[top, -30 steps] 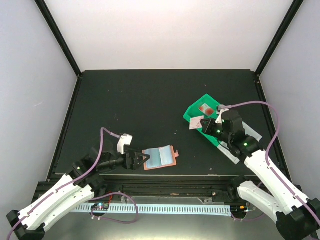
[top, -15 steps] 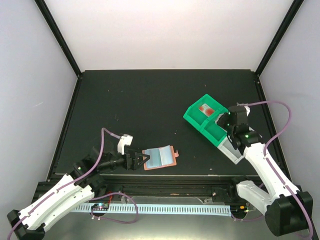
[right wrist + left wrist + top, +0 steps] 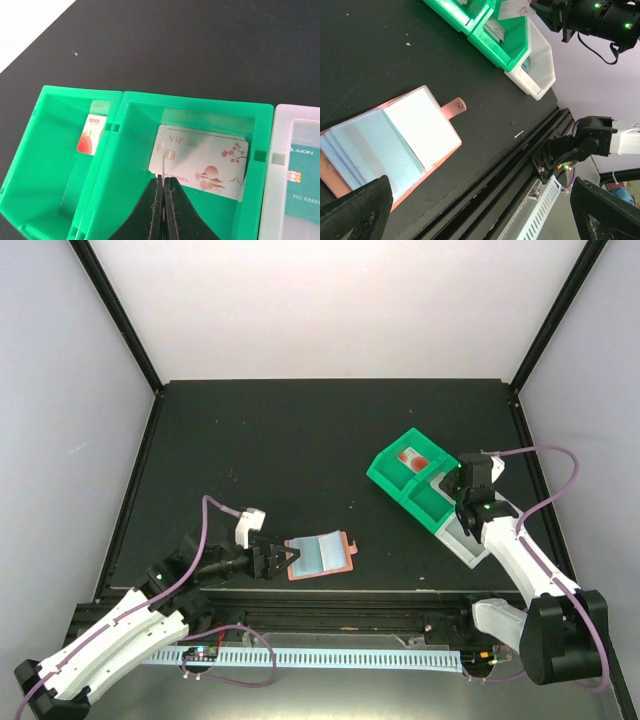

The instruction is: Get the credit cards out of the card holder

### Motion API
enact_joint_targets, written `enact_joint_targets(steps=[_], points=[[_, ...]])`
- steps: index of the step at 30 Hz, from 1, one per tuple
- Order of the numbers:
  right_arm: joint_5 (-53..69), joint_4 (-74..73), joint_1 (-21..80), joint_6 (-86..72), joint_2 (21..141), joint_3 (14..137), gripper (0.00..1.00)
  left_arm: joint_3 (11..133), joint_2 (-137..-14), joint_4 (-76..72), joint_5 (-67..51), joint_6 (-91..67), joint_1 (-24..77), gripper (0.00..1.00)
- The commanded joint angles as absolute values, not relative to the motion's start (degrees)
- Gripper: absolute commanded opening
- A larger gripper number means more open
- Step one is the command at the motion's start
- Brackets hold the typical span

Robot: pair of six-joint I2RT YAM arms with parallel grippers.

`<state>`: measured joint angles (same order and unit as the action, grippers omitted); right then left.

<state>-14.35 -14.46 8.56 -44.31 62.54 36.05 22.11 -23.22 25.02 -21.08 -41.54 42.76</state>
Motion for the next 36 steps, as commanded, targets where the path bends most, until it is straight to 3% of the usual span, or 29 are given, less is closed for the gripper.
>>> enact_joint_targets(steps=[1, 14, 36], points=[[-14.52, -7.51, 6.81, -45.66, 63.36, 34.39, 0.01, 21.47, -22.27, 23.03, -21.27, -42.79, 42.63, 0.99], [-4.56, 1.08, 2.26, -46.74, 68.88, 32.29, 0.01, 20.92, -20.71, 23.51, -20.70, -43.94, 42.63, 0.99], [0.19, 8.34, 0.06, -47.67, 74.34, 30.23, 0.01, 20.21, -18.37, 24.63, -19.86, -44.58, 42.63, 0.99]])
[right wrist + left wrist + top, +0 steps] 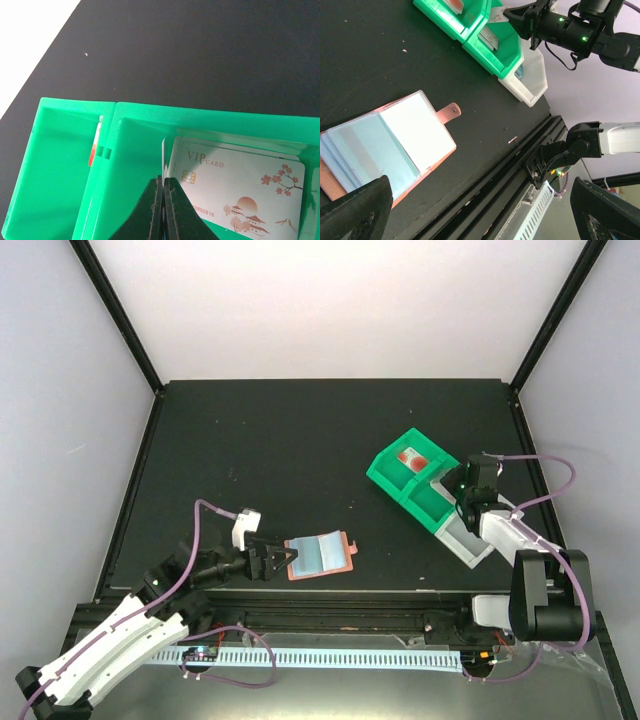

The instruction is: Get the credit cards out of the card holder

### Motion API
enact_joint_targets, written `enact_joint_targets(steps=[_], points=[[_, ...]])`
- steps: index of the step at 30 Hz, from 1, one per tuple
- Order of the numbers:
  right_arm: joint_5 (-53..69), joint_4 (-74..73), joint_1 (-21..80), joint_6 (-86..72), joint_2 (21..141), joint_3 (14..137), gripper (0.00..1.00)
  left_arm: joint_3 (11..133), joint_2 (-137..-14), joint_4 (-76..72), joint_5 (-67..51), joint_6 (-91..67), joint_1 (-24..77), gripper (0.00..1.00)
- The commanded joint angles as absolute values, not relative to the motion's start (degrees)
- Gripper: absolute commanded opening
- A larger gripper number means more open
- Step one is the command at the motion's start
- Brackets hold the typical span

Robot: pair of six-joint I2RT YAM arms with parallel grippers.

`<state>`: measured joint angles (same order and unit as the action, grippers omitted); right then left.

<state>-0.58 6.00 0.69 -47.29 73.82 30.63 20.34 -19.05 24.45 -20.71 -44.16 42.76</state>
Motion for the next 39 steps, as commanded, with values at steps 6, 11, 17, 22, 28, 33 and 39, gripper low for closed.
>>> enact_joint_targets(steps=[6, 11, 17, 22, 28, 33, 39], points=[[0.54, 8.33, -0.34, -47.28, 75.18, 30.66, 0.01, 20.21, -18.53, 24.47, -19.76, -44.68, 42.63, 0.99], [1.48, 8.61, -0.66, -47.21, 76.34, 30.83, 0.04, 20.30, -18.40, 24.52, -19.76, -44.81, 42.63, 0.99], [1.69, 8.47, -0.96, -47.16, 76.68, 30.89, 0.07, 20.39, -18.46, 24.55, -19.77, -45.00, 42.63, 0.99], [1.34, 7.48, -1.19, -46.94, 76.99, 31.31, 0.11, 20.38, -18.46, 24.54, -19.75, -45.10, 42.63, 0.99], [0.66, 5.67, -1.40, -46.44, 77.51, 32.28, 0.16, 20.30, -18.41, 24.59, -19.68, -45.09, 42.63, 0.99], [-0.01, 4.06, -1.42, -45.95, 77.41, 33.32, 0.18, 20.31, -18.32, 24.65, -19.66, -45.22, 42.63, 0.99], [-1.69, 0.84, -1.54, -45.02, 76.74, 34.85, 0.21, 20.34, -18.27, 24.70, -19.68, -45.18, 42.63, 0.99]])
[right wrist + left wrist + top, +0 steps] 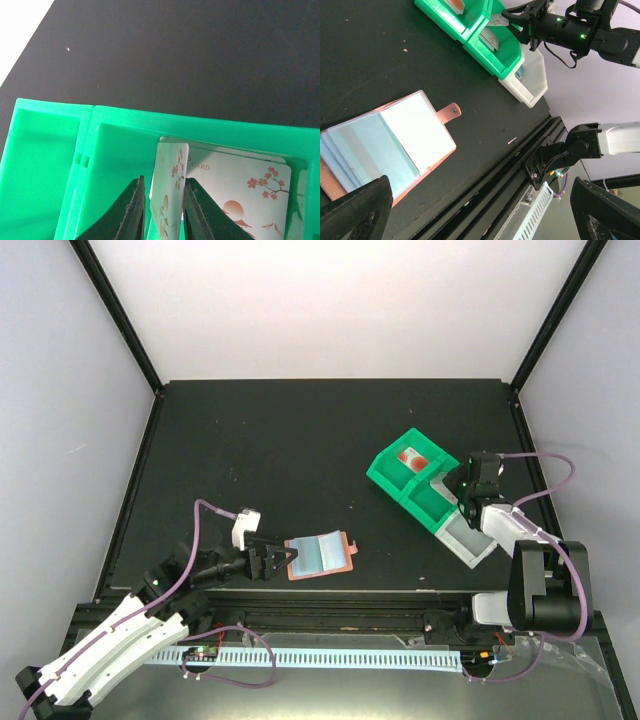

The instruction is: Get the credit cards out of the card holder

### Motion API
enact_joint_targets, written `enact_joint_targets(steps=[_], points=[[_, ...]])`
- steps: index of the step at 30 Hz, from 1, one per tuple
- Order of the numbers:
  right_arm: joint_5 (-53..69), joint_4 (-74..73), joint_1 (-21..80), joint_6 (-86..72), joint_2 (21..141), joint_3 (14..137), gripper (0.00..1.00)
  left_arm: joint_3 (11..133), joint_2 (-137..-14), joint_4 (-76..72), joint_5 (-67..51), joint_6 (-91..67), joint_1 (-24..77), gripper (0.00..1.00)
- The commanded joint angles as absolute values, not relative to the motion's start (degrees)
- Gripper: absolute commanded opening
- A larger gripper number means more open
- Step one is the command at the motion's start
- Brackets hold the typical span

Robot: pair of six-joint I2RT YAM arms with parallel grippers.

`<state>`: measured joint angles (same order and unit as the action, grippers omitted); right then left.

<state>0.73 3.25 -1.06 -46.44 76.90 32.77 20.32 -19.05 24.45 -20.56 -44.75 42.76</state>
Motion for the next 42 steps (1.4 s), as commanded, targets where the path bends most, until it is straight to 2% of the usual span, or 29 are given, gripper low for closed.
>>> enact_joint_targets(steps=[1, 14, 24, 35, 42], points=[[-2.24, 0.39, -1.49, -45.01, 76.65, 35.06, 0.22, 20.31, -18.21, 24.70, -19.66, -45.22, 42.63, 0.99], [-6.39, -6.91, -1.54, -44.80, 75.20, 38.52, 0.23, 20.15, -18.45, 25.95, -18.48, -45.49, 42.63, 0.99], [-7.97, -16.14, -1.56, -44.55, 72.98, 43.68, 0.30, 20.38, -19.57, 27.75, -16.65, -46.22, 42.63, 0.99], [8.42, -18.73, -0.95, -39.87, 66.07, 43.48, 0.34, 20.30, -21.63, 30.87, -13.01, -47.90, 42.63, 0.99], [17.93, -19.74, 3.88, -35.09, 59.68, 41.13, 0.34, 19.48, -23.64, 30.86, -10.91, -50.98, 42.65, 0.97]])
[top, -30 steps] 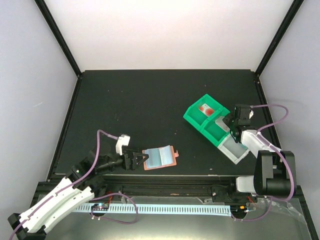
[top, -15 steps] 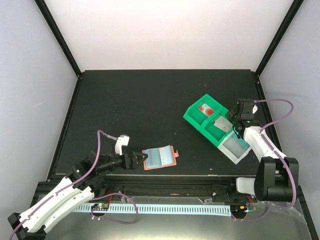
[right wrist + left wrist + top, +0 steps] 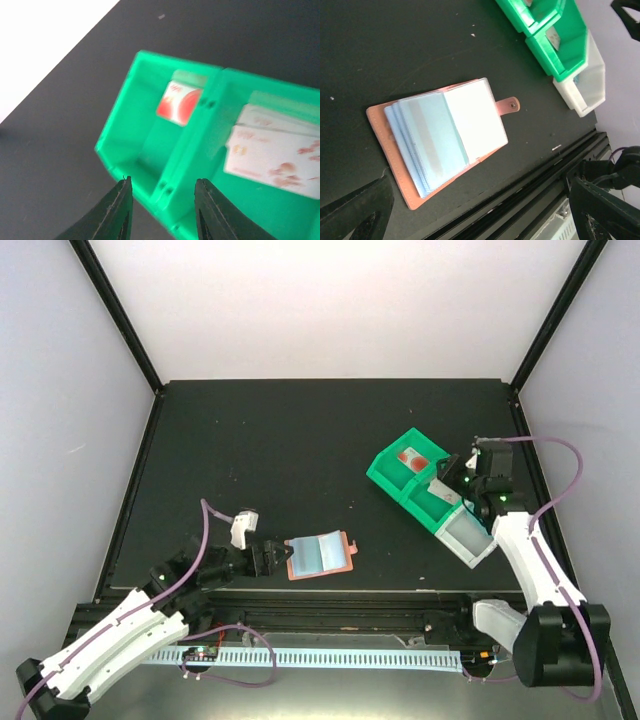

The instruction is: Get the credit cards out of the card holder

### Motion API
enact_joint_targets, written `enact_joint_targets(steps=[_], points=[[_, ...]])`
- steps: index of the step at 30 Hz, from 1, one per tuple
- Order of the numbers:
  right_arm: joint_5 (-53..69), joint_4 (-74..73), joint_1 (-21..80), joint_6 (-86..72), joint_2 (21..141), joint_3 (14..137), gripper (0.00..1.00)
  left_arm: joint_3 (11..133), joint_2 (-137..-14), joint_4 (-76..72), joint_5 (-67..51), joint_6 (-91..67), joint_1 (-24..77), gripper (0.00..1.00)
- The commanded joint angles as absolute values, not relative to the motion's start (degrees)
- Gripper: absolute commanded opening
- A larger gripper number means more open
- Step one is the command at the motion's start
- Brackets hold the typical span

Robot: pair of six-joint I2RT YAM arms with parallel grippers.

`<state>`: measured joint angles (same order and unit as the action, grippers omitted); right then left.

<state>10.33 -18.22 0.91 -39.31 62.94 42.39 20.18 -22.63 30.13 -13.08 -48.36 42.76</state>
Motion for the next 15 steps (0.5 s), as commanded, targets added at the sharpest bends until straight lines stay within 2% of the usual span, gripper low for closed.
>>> enact_joint_targets(steps=[1, 7, 15], points=[[18.84, -20.04, 4.97, -34.54, 58.82, 40.80, 0.34, 19.18, -23.91, 30.49, -10.90, -51.50, 42.63, 0.97], [21.25, -19.85, 13.47, -35.78, 54.37, 37.33, 0.34, 16.44, -25.15, 25.35, -12.60, -54.28, 42.63, 0.94], [16.25, -13.45, 32.86, -43.99, 55.20, 32.83, 0.33, 12.62, -24.92, 17.35, -15.62, -57.24, 42.63, 0.93]])
